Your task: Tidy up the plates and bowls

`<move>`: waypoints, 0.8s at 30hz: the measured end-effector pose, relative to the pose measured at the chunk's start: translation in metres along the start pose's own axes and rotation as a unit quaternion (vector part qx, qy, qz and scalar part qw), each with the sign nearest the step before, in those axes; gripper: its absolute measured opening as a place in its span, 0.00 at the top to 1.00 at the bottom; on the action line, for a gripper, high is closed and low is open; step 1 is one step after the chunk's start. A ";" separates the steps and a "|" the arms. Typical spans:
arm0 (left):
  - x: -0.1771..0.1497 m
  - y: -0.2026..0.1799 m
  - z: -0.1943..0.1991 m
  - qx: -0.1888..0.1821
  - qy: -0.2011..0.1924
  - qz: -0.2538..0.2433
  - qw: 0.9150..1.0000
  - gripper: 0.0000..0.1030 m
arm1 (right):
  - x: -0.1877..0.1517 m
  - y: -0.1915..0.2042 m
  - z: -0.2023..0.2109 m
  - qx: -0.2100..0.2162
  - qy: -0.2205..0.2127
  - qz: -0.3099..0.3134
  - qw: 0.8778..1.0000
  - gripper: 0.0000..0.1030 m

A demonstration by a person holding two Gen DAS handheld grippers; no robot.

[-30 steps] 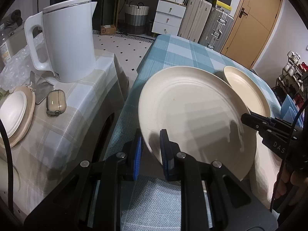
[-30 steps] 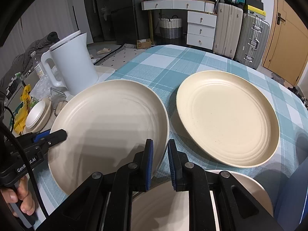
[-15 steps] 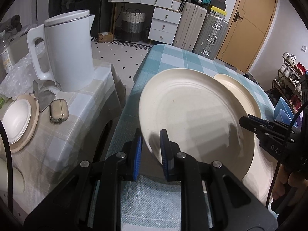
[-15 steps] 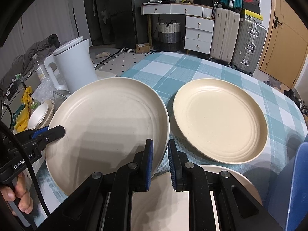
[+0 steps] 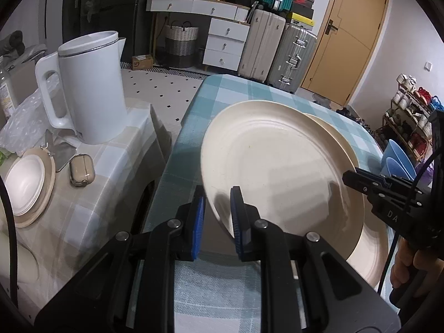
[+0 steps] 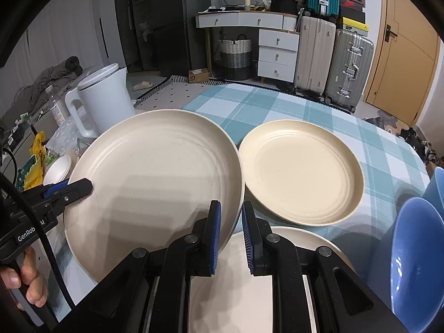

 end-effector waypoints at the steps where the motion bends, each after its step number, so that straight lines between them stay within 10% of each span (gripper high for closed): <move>1: 0.001 -0.002 0.001 -0.001 -0.001 -0.002 1.000 0.85 | 0.000 -0.001 0.002 -0.001 -0.001 -0.001 1.000 0.85; 24: 0.000 -0.056 0.022 -0.036 -0.002 -0.054 0.998 0.85 | -0.021 -0.034 0.055 -0.034 -0.011 -0.041 0.999 0.85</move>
Point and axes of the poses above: each gripper's, at about its wrist camera, not at the fingertips, and z roughly against the way its jaws point, y to its left, x to its top, the point moved 6 cm from there along -z, roughly the way its jaws point, and after that the axes turned 5 degrees about -z, right-handed, at the moved point
